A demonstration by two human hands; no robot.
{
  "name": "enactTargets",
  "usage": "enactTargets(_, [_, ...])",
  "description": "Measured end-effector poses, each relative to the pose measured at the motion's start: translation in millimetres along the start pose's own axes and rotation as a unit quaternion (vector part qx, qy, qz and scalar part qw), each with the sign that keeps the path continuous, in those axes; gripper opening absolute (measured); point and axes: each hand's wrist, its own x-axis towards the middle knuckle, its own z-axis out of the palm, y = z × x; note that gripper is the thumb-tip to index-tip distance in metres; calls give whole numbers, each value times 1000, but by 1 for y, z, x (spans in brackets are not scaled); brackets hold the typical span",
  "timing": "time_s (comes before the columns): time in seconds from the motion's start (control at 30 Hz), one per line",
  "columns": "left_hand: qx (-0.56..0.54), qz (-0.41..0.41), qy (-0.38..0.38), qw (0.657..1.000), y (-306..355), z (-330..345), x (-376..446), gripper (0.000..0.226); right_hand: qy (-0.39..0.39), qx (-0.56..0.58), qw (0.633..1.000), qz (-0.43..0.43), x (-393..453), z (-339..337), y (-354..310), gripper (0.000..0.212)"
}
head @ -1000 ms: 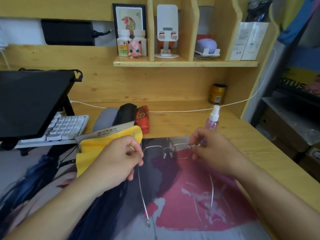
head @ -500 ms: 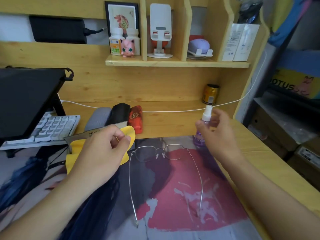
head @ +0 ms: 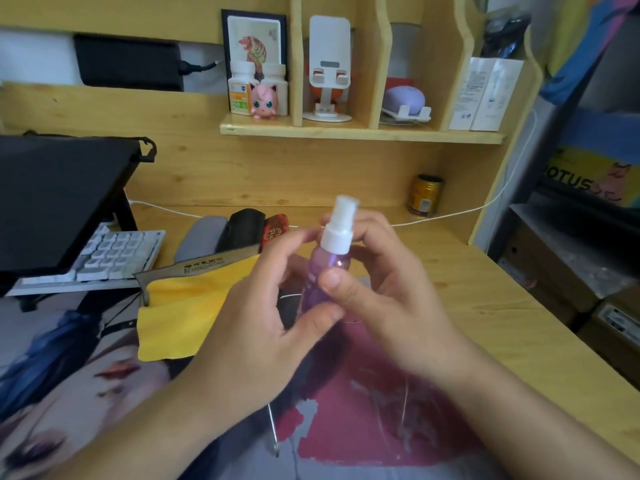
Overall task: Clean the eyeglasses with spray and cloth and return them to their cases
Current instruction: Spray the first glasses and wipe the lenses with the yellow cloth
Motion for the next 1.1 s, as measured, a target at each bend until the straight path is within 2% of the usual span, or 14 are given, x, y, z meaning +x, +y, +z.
enactTargets(0.1, [103,23,13,994,-6,-6,1,41,38,74,997,9,3,-11,-2,46])
enactTargets(0.13, [144,33,13,989,-8,-9,1,37,48,92,995,11,3,-17,-3,47])
enactTargets(0.27, [221,39,-5,975,-14,-16,2,34,48,4,999,2,-1,-27,2,13])
enactTargets(0.4, [279,48,-67,957,-19,-25,1,39,1,-75,997,20,-5,-28,10,10])
enactTargets(0.53, [312,73,-84,944,-16,-30,6,42,9,27,999,46,-5,-31,13,12])
enactTargets(0.63, [310,50,-86,946,-15,-29,11,38,21,30,997,64,2,-33,16,10])
enactTargets(0.7, [265,10,-90,960,-19,-37,9,37,108,49,990,80,10,-52,15,12])
enactTargets(0.77, [205,-38,-62,976,-24,-47,6,34,231,11,968,101,22,-82,20,14])
enactTargets(0.8, [175,-57,-37,982,-26,-51,6,31,257,-75,956,122,28,-95,31,13])
enactTargets(0.87, [114,-90,5,989,-30,-49,9,22,220,-282,913,194,36,-112,68,11])
enactTargets(0.9, [88,-100,16,991,-30,-45,10,19,197,-351,887,228,40,-116,88,14])
enactTargets(1.03, [-32,-132,-10,991,-34,-32,5,12,114,-508,788,328,40,-123,145,24])
enactTargets(1.1, [-102,-154,-7,983,-34,-32,8,13,78,-532,768,349,36,-124,156,25])
